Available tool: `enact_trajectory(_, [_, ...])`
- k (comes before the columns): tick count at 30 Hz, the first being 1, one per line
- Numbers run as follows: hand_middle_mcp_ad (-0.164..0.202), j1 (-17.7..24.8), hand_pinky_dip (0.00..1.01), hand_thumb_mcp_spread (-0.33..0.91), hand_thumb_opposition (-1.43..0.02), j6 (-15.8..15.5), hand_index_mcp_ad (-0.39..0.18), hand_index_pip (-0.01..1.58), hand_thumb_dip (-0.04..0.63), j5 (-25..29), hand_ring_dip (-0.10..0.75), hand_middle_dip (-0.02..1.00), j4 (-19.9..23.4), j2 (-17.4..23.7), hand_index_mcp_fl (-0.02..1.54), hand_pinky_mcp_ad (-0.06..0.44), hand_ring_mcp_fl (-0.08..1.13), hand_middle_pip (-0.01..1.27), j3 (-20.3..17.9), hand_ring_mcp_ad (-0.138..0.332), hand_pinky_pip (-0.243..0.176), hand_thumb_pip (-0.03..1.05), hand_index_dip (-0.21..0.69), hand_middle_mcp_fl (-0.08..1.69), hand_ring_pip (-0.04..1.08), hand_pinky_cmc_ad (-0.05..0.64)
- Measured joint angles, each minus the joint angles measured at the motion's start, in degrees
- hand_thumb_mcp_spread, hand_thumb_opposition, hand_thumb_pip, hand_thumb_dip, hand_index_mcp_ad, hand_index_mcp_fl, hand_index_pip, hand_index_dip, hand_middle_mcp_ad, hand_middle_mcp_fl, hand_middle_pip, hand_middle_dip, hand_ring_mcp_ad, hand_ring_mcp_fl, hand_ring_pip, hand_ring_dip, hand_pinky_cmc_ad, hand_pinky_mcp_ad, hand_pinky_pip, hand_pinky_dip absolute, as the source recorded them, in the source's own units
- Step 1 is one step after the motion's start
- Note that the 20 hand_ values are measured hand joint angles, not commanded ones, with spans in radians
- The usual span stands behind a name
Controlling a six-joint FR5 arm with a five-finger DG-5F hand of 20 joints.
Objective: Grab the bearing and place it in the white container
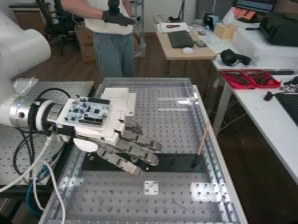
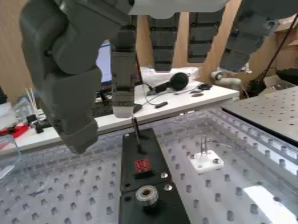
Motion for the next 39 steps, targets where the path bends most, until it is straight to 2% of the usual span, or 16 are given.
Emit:
enact_trajectory(10, [0.086, -1.5, 0.19, 0.51, -0.82, -0.9, -0.134, 1.2, 0.22, -4.1, 0.087, 0.17, 3.7, -3.7, 0.24, 0.278, 0.0, 0.13, 1.7, 0.164, -0.063, 0.48, 0.253, 0.07, 0.1, 0.34])
enact_trajectory(14, [0.082, -1.9, 0.19, 0.51, -0.82, -1.7, -0.134, 1.25, 0.234, -5.3, 0.084, 0.18, 4.7, -5.2, 0.24, 0.279, 0.01, 0.12, 2.1, 0.143, -0.063, 0.48, 0.269, 0.07, 0.11, 0.34])
enact_trajectory(27, [0.082, -2.3, 0.2, 0.51, -0.83, -2.1, -0.134, 1.29, 0.237, -6.0, 0.086, 0.19, 8.5, -8.3, 0.26, 0.281, 0.01, 0.13, 2.2, 0.143, -0.059, 0.48, 0.279, 0.07, 0.1, 0.34])
enact_trajectory(33, [0.082, -2.3, 0.2, 0.51, -0.83, -2.9, -0.134, 1.28, 0.236, -6.7, 0.086, 0.19, 8.6, -9.5, 0.28, 0.281, 0.01, 0.12, 3.2, 0.147, -0.058, 0.45, 0.279, 0.07, 0.1, 0.34])
enact_trajectory(37, [0.082, -2.6, 0.19, 0.54, -0.85, -2.9, -0.138, 1.28, 0.269, -7.3, 0.086, 0.2, 7.9, -9.9, 0.29, 0.281, 0.0, 0.12, 3.8, 0.127, -0.061, 0.47, 0.278, 0.11, 0.1, 0.34])
enact_trajectory(39, [0.082, -2.7, 0.2, 0.54, -0.86, -3.2, -0.143, 1.28, 0.298, -7.7, 0.086, 0.2, 7.5, -10.0, 0.29, 0.279, 0.01, 0.12, 4.1, 0.127, -0.042, 0.48, 0.278, 0.1, 0.1, 0.34])
